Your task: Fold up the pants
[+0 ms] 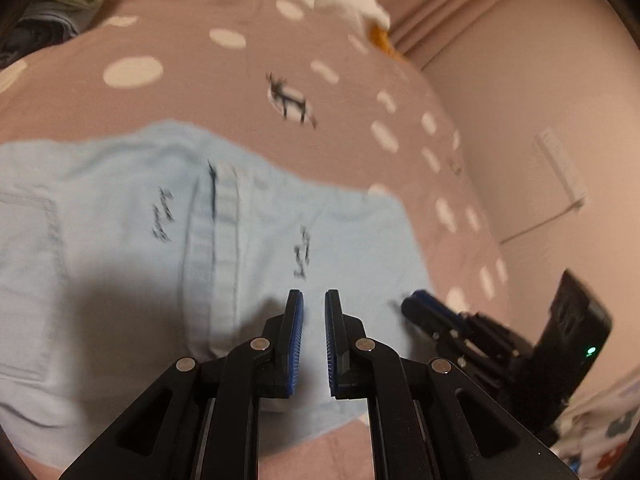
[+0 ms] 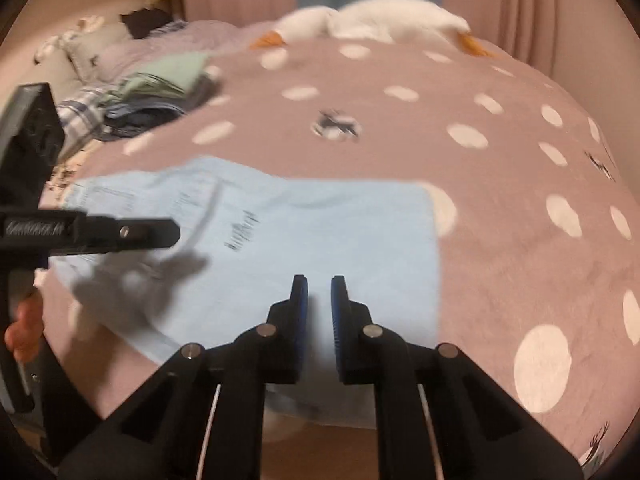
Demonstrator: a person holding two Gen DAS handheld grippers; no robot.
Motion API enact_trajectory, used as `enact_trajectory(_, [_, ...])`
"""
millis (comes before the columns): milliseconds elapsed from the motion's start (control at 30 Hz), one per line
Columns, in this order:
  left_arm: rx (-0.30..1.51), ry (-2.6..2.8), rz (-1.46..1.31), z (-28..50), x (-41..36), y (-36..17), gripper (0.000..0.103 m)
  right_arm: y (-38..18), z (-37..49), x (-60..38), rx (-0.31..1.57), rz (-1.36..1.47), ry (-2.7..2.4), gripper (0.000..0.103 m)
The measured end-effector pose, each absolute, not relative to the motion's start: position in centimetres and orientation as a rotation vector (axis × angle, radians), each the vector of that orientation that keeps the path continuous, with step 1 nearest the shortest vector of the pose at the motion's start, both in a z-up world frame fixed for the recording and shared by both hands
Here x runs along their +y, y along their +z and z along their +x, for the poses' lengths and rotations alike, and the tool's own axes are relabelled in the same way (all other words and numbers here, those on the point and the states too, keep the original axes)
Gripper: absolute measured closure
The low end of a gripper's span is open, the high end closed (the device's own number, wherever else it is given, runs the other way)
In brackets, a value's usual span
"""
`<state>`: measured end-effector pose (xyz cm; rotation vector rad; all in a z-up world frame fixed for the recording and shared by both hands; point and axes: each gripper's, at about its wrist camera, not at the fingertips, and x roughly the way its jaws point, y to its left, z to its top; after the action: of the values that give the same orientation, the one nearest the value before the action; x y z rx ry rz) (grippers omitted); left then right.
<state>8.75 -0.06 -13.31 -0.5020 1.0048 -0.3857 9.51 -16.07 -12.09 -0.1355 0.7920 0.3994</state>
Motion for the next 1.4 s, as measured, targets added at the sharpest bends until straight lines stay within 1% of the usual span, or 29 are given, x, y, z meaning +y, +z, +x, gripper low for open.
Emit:
enact_trajectory(100, [1.027, -0.251, -0.406, 8.3, 0.3, -14.9, 0.098, -13.8, 10.3, -15.6, 0.848, -0.165, 0.384, 0.09])
enact_trajectory(167, [1.012, -0.222, -0.414, 7.5, 1.5, -15.4, 0.1, -14.8, 10.4, -15.4, 0.874, -0.197, 0.381, 0.09])
enact_trajectory(233, [1.008, -0.226, -0.451, 6.6, 2.9, -15.6, 0.099, -14.4, 10.2, -15.3, 0.872, -0.232, 0.382, 0.088])
enact_trajectory(367, [1.002, -0.229, -0.429, 5.9, 2.8, -15.6, 0.099, -13.0, 9.3, -12.8, 0.815, -0.28, 0.504, 0.088])
enact_trajectory(467, [1.007, -0.235, -0.442, 5.6, 2.8, -15.3, 0.099, -13.0, 10.6, -9.9, 0.839, -0.254, 0.623, 0.092])
enact_trajectory(600, [1.008, -0.253, -0.478, 5.3, 3.1, -15.3, 0.099, -13.9, 13.1, -6.4, 0.892, -0.249, 0.677, 0.091])
enact_trajectory(667, [1.013, -0.26, -0.481, 5.2, 3.1, -15.3, 0.099, -14.6, 14.1, -5.1, 0.938, -0.228, 0.709, 0.092])
enact_trajectory(733, [1.018, -0.266, -0.48, 5.2, 3.0, -15.2, 0.099, -14.9, 14.6, -3.7, 0.947, -0.244, 0.727, 0.098])
enact_trajectory(767, [1.018, -0.266, -0.479, 5.2, 2.9, -15.2, 0.099, -14.8, 14.7, -3.3, 0.936, -0.244, 0.74, 0.099])
enact_trajectory(933, [1.023, -0.278, -0.491, 4.6, 3.1, -15.0, 0.099, -14.7, 16.0, -4.5, 0.979, -0.15, 0.722, 0.1])
enact_trajectory(967, [1.023, -0.281, -0.491, 4.3, 3.3, -15.0, 0.099, -14.3, 15.8, -4.9, 0.979, -0.152, 0.704, 0.099])
enact_trajectory(1100, [1.024, -0.281, -0.492, 4.2, 3.1, -15.1, 0.099, -12.8, 13.6, -5.3, 0.957, -0.145, 0.813, 0.099])
enact_trajectory(1167, [1.03, -0.272, -0.479, 4.2, 2.9, -15.2, 0.101, -13.6, 12.7, -4.4, 0.982, -0.206, 0.844, 0.099])
enact_trajectory(1200, [1.03, -0.27, -0.461, 4.1, 2.7, -15.2, 0.101, -14.3, 12.7, -3.9, 1.0, -0.233, 0.818, 0.102])
enact_trajectory(1267, [1.025, -0.271, -0.477, 4.0, 2.8, -15.0, 0.101, -14.7, 13.1, -4.2, 1.038, -0.193, 0.779, 0.102])
enact_trajectory(1300, [1.028, -0.275, -0.49, 4.0, 3.0, -15.1, 0.101, -14.4, 13.1, -4.4, 1.038, -0.179, 0.783, 0.101])
enact_trajectory(1333, [1.032, -0.277, -0.492, 4.1, 3.0, -15.1, 0.101, -14.1, 12.9, -4.8, 1.032, -0.163, 0.789, 0.097])
enact_trajectory(1400, [1.034, -0.278, -0.488, 4.2, 3.0, -15.0, 0.101, -13.7, 12.9, -5.4, 1.028, -0.129, 0.795, 0.098])
